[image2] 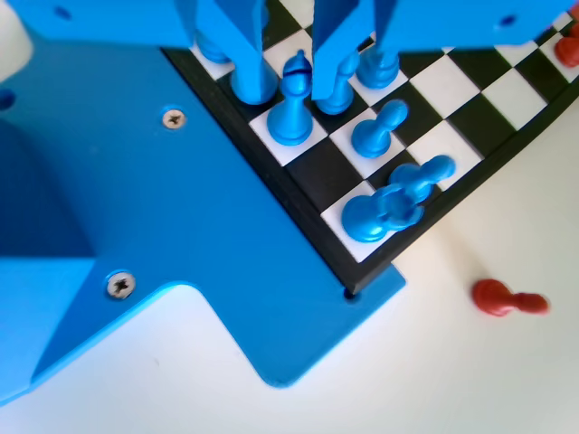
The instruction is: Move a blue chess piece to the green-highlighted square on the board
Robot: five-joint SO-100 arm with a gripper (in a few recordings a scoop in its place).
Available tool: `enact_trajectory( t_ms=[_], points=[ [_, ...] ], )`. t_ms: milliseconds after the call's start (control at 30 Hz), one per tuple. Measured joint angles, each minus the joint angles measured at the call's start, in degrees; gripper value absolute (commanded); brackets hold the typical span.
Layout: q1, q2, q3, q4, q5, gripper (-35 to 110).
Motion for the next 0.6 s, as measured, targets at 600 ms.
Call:
enact_trajectory(
  t_ms=[600],
  points=[
    [0.18,-4.66,-0.18,-2.02,0.0,9]
  ],
)
